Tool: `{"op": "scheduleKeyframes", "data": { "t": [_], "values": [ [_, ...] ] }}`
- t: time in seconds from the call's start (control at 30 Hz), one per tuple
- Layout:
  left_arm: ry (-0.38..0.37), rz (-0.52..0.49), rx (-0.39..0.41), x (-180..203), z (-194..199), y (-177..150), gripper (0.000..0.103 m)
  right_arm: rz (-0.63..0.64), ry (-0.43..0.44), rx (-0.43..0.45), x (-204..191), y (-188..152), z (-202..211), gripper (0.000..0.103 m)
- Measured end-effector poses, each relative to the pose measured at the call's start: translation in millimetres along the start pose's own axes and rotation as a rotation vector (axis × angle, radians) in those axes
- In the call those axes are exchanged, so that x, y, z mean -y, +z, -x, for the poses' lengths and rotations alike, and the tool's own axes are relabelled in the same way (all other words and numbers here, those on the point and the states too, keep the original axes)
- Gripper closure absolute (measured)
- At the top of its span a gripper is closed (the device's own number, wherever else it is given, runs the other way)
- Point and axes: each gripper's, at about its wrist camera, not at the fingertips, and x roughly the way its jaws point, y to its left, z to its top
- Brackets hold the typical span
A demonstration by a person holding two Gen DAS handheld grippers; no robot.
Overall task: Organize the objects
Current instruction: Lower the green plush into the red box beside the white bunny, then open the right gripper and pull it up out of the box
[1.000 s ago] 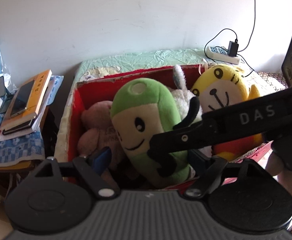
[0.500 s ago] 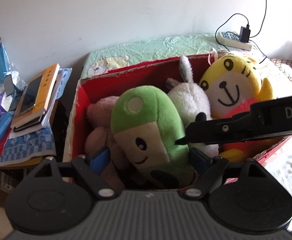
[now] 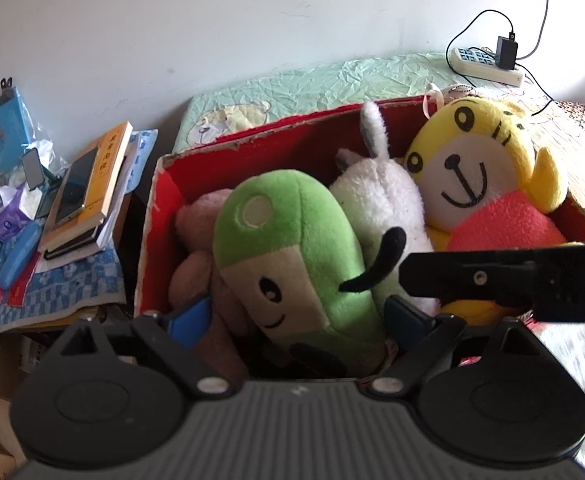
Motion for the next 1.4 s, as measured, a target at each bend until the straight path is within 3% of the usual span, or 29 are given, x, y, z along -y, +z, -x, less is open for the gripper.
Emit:
{"op": "scheduleKeyframes", "data": {
  "t": [0.43, 0.8, 1.2, 1.4],
  "values": [
    [0.045, 0.018, -0.014, 12.0, 0.7, 2.8, 0.008, 0.059, -0.013, 0.000, -2.8, -2.0, 1.6, 0.067],
    [0.066, 0.032, -0.024, 15.9, 0.0, 3.3, 0.008, 0.034, -0.018, -0.026, -1.2, 1.2, 3.6, 0.067],
    [0.064, 0.018, -0.023, 16.2, -1.4, 3.4, 0.008, 0.017, -0.060, 0.053, -0.5, -6.0, 18.2, 0.066],
    [0.061, 0.015, -0.019, 16.0, -1.9, 2.8, 0.008, 0.036, -0.112, 0.093, -3.4, -10.2, 22.2, 0.059]
  ]
}}
